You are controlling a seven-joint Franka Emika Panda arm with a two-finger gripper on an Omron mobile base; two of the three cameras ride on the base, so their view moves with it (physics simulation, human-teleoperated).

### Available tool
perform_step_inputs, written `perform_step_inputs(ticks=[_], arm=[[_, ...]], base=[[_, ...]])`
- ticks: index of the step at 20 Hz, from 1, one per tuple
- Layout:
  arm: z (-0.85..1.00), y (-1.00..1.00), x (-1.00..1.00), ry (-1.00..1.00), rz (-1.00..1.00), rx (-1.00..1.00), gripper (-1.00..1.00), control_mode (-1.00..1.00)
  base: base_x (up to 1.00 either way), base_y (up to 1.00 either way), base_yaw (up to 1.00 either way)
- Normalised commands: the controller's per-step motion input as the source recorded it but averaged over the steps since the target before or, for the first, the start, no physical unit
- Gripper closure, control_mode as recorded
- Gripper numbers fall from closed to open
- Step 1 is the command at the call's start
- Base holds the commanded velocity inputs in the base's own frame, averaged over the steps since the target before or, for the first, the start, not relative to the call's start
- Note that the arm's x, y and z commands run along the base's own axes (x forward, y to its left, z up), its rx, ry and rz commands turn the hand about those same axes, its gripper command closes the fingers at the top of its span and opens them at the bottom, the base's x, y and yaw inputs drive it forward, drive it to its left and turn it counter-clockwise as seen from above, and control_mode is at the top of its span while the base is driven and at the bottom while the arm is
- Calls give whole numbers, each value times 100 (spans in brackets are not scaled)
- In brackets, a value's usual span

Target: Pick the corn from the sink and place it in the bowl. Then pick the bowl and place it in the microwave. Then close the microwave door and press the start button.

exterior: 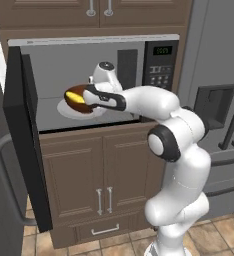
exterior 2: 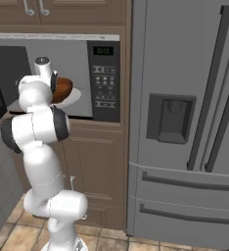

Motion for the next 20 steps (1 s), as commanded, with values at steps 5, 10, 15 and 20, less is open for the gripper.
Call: perform_step_inputs(ticks=[5, 10, 15, 20], arm=[[-9, -2, 4, 0, 0, 0, -100, -100], [0, -23, -15, -3, 0, 3, -100, -100], [-1, -40, -91, -12, 0, 7, -100, -100], [1, -11, -100, -16, 8, 7, -100, -100]], base=[[0, 0, 0], [0, 0, 0], [0, 0, 0], [0, 0, 0]])
